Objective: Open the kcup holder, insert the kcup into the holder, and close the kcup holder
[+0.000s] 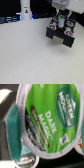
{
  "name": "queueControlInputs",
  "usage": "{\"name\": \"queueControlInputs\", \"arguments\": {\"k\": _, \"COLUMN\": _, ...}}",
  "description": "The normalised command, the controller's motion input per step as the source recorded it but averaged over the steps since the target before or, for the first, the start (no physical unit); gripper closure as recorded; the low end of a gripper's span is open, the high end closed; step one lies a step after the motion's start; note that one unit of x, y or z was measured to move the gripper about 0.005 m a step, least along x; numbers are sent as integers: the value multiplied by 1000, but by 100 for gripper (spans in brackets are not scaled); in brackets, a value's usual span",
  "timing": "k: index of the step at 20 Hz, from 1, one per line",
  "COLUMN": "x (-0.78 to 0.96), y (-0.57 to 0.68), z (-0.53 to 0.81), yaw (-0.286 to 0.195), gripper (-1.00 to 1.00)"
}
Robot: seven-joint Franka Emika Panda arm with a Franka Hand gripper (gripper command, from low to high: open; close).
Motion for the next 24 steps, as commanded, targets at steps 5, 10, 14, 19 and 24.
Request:
{"name": "queueControlInputs", "arguments": {"k": 5, "x": 82, "y": 78, "z": 20, "yaw": -18, "gripper": 100}}
{"name": "queueControlInputs", "arguments": {"k": 10, "x": 151, "y": 6, "z": -47, "yaw": -35, "gripper": 100}}
{"name": "queueControlInputs", "arguments": {"k": 14, "x": 183, "y": -7, "z": 1, "yaw": -42, "gripper": 100}}
{"name": "queueControlInputs", "arguments": {"k": 19, "x": 173, "y": -3, "z": -92, "yaw": -56, "gripper": 100}}
{"name": "queueControlInputs", "arguments": {"k": 24, "x": 80, "y": -13, "z": -260, "yaw": -45, "gripper": 100}}
